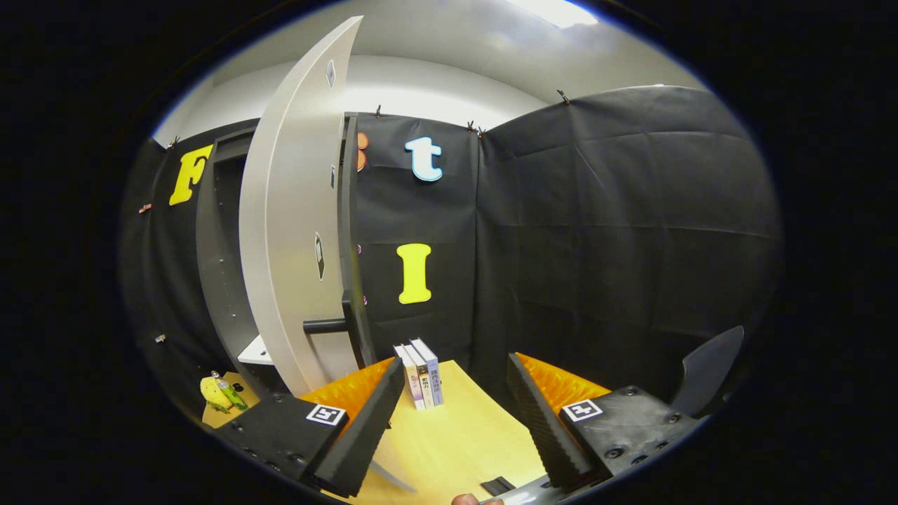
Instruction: Open the shoe cabinet door, grab the shoes and put them into the shoe cabinet, then close the shoe cabinet door.
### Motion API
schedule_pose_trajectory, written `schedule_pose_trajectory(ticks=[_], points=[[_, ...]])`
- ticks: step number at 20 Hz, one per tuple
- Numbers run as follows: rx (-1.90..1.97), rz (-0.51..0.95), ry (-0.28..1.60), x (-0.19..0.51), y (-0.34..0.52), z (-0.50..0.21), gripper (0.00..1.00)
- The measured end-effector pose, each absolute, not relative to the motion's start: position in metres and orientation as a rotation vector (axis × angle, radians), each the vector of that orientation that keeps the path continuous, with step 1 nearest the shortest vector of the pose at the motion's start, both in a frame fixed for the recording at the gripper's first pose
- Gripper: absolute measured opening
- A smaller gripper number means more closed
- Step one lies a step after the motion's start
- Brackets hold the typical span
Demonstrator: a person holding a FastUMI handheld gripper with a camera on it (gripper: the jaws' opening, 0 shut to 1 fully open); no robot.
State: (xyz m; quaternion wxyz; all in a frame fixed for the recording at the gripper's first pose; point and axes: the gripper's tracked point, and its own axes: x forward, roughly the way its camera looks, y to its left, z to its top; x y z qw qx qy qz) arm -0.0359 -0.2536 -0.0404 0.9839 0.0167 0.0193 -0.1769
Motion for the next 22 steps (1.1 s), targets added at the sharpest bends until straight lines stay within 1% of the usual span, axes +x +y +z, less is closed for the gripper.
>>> schedule_pose_trajectory(ticks=[6, 11, 17, 22], points=[[0.027, -0.353, 0.047, -0.036, -0.228, -0.043, 0.97], [0.046, -0.301, 0.063, -0.04, -0.19, -0.046, 0.97], [0.048, -0.213, 0.072, -0.034, -0.135, -0.049, 0.97], [0.075, -0.067, 0.102, -0.006, -0.079, -0.054, 0.97]])
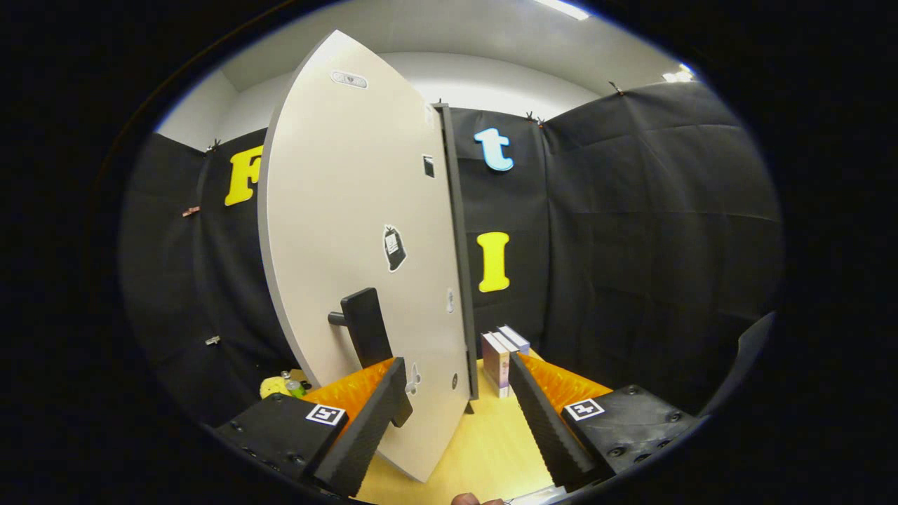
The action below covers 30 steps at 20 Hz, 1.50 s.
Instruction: Open the shoe cabinet door, grab the shoes and put them into the shoe cabinet, then close the shoe cabinet door.
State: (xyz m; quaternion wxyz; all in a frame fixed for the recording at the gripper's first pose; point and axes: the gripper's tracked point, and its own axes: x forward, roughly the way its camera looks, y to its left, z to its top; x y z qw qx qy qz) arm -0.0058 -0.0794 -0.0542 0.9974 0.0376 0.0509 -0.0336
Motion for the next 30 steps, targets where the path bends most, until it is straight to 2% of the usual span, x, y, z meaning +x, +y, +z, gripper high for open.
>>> schedule_pose_trajectory(ticks=[4, 12, 30], points=[[0.085, -0.015, 0.1, 0.011, -0.055, -0.051, 0.98], [0.066, -0.027, 0.061, 0.028, -0.064, -0.039, 0.97], [0.007, -0.006, 0.02, 0.015, -0.056, -0.026, 0.97]])
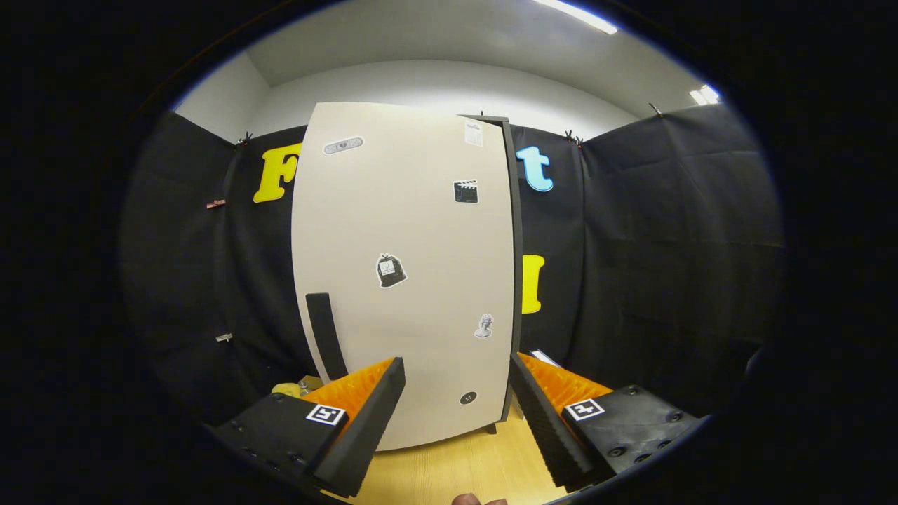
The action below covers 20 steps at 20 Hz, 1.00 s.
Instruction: Open the shoe cabinet door, grab the shoes and put them into the shoe cabinet, then close the shoe cabinet door.
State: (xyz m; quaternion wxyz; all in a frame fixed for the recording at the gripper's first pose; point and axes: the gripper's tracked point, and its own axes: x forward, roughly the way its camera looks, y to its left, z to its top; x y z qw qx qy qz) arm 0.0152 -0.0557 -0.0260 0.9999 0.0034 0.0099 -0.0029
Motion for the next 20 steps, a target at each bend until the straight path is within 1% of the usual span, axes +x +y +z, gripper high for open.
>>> schedule_pose_trajectory(ticks=[20], points=[[0.01, -0.004, 0.022, 0.0071, -0.0546, -0.0285, 0.97]])
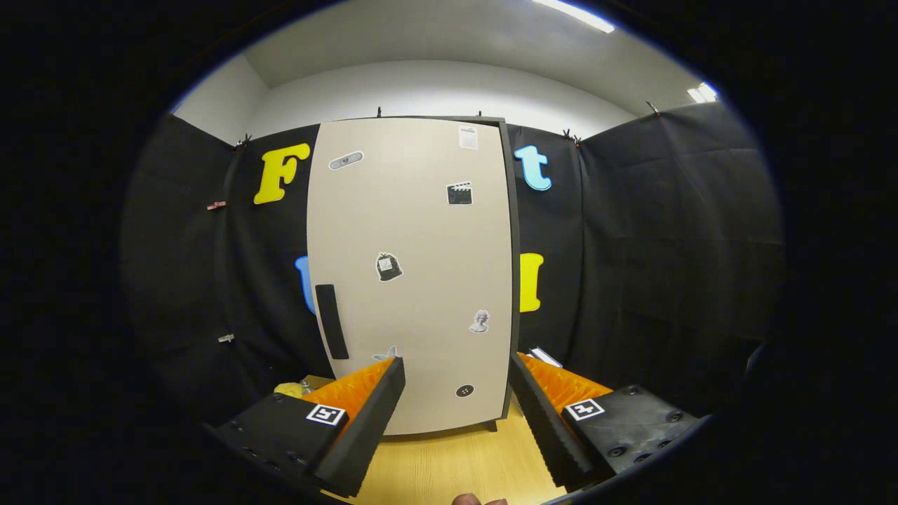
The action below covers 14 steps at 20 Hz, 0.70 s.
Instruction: Open the shoe cabinet door, grab the shoes and put them into the shoe cabinet, then close the shoe cabinet door.
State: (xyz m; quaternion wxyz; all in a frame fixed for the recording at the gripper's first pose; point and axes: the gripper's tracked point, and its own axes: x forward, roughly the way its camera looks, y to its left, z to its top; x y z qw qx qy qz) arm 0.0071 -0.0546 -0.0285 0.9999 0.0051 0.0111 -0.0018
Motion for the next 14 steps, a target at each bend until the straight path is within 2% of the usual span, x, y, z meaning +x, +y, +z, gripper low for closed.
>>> schedule_pose_trajectory(ticks=[14], points=[[0.016, 0.005, 0.021, -0.0011, -0.0558, -0.0273, 0.97]])
